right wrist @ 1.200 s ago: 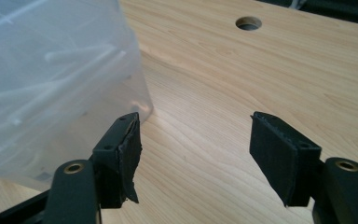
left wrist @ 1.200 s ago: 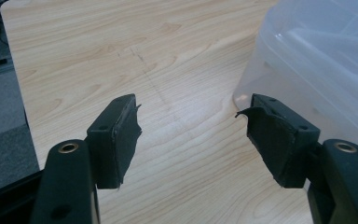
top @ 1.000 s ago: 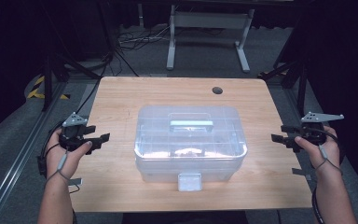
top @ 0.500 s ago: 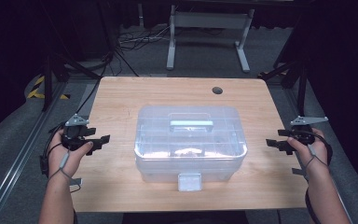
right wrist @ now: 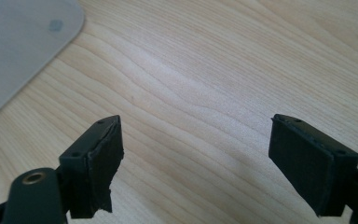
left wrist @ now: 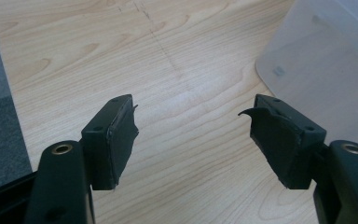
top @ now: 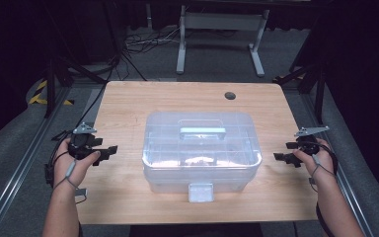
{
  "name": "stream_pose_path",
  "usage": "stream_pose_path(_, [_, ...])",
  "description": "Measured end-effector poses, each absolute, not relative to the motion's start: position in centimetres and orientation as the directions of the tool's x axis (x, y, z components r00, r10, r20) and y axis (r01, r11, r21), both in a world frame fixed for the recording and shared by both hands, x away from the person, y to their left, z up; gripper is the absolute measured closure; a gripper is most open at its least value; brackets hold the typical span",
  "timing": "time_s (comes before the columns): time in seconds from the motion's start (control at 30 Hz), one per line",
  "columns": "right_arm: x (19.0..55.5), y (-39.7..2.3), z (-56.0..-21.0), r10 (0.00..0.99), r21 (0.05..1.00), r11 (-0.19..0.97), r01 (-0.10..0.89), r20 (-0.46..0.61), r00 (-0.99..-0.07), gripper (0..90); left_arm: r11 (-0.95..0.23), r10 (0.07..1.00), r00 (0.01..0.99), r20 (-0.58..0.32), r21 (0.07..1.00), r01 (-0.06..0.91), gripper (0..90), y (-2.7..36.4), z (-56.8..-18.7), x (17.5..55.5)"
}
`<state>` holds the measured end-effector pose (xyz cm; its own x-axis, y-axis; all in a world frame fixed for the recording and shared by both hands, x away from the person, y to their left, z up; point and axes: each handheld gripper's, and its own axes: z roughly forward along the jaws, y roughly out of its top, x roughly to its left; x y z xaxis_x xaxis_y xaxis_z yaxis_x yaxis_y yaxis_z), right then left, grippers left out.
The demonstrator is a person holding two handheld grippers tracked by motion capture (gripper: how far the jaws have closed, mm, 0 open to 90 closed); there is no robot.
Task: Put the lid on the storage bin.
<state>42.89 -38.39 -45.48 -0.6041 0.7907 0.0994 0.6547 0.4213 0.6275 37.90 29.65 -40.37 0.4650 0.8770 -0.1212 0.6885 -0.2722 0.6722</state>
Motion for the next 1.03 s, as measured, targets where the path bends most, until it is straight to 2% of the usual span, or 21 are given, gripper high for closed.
stream_pose_path(0.43, [43.3, -37.3, -47.4, 0.772, 0.633, 0.454, 0.627, 0.072, -0.631, 17.9, -0.32, 0.854, 0.504, -0.132, 0.629, 0.708, 30.9, 29.3, -42.2, 38.6])
stream_pose_path(0.73, [43.2, -37.3, -48.2, 0.795, 0.687, 0.416, 0.595, 0.043, -0.605, 17.3, -0.336, 0.848, 0.513, -0.134, 0.611, 0.716, 30.3, 28.8, -42.6, 38.8])
stream_pose_path(1.03, [43.2, -37.6, -48.0, 0.795, 0.697, 0.409, 0.589, 0.044, -0.605, 17.4, -0.339, 0.844, 0.518, -0.138, 0.613, 0.714, 29.5, 28.5, -42.6, 39.0])
